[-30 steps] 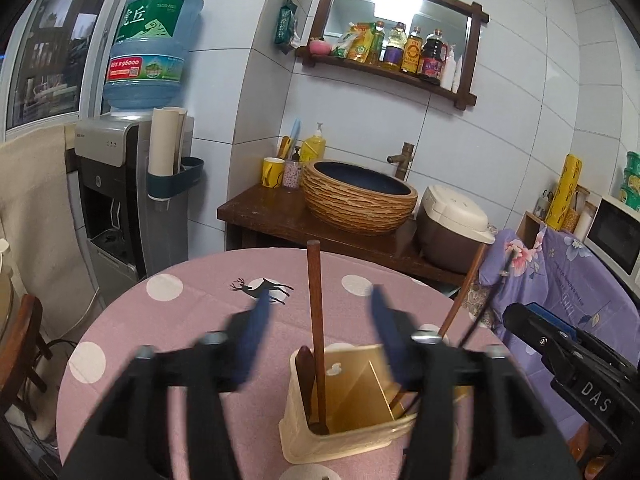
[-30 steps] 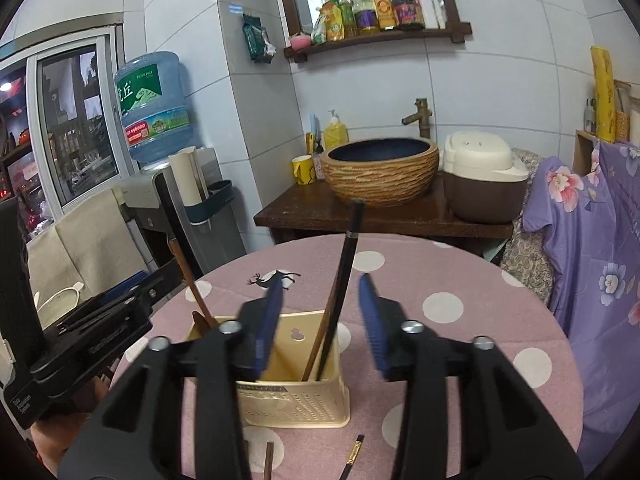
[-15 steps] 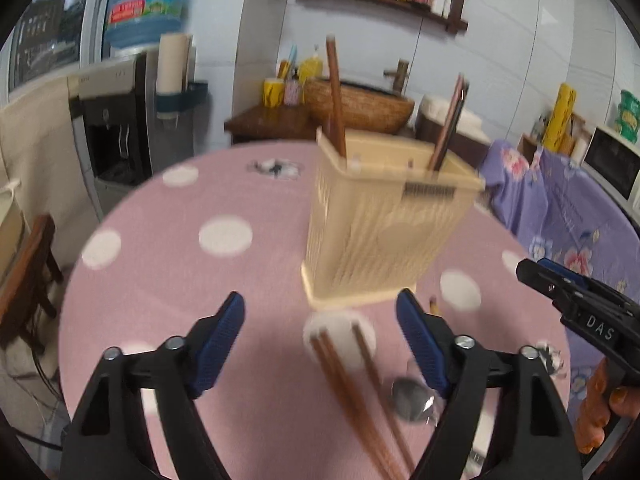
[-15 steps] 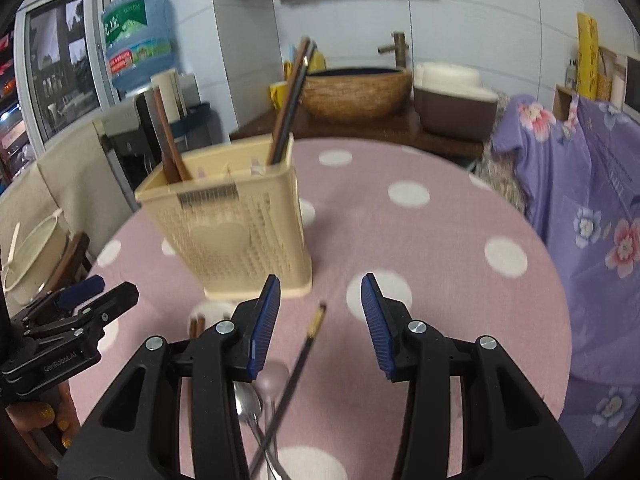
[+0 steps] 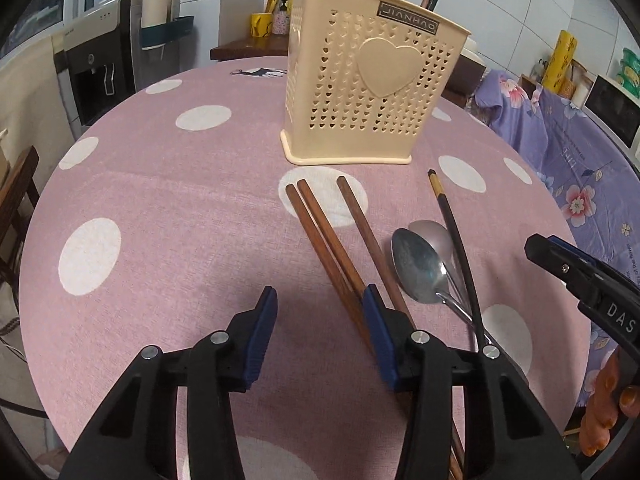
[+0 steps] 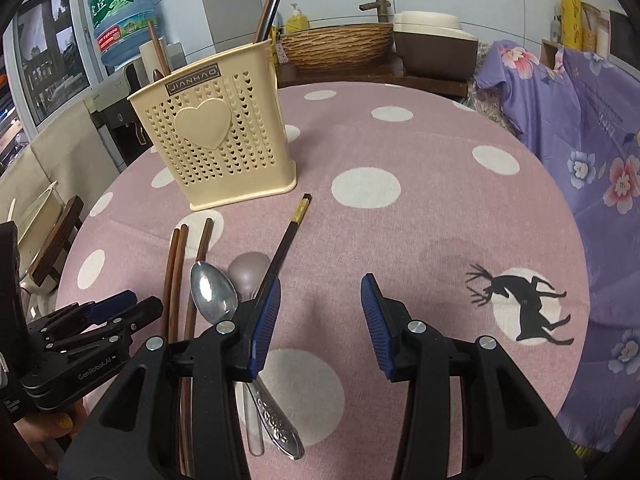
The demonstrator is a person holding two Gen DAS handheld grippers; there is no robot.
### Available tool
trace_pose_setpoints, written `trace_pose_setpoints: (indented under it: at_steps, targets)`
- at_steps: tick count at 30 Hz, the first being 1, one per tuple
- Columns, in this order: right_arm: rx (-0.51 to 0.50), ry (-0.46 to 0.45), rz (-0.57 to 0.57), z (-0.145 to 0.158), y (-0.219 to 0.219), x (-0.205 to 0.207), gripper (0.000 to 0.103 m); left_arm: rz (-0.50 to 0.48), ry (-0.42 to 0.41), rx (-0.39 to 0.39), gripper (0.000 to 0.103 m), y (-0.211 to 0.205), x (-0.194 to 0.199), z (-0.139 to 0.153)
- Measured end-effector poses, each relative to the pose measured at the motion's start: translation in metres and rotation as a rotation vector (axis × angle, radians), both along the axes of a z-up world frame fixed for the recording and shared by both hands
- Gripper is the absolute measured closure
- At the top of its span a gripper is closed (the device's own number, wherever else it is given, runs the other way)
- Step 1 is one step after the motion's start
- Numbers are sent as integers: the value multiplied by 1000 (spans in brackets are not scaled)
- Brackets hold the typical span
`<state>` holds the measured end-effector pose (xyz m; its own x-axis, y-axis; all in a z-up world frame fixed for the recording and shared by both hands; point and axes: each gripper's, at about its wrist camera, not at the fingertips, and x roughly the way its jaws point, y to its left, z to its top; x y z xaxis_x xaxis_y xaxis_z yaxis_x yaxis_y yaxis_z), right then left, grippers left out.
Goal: Organize utensils
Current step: 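Lower both tools toward the loose chopsticks and spoons on the table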
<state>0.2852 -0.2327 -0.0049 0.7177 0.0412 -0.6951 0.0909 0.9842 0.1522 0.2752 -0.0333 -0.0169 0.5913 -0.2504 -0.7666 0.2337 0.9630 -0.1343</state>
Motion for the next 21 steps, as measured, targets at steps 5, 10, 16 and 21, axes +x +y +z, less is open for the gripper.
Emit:
trace_pose_setpoints:
  at_steps: [5,10,16,21]
  targets:
    - [-7,-2,6,0,5,-3,60,-1,3,46,64,-10,1,-5]
    - [-21,-7,4,2,9,-4,60,19,-4,64,65,-13,2,-7]
    - [-52,8,8,1,13,-4,60,35,4,76,66,-5,1,-6]
    - [-13,43,24,2,7,12,60,94,16,3,66,21,2,-1]
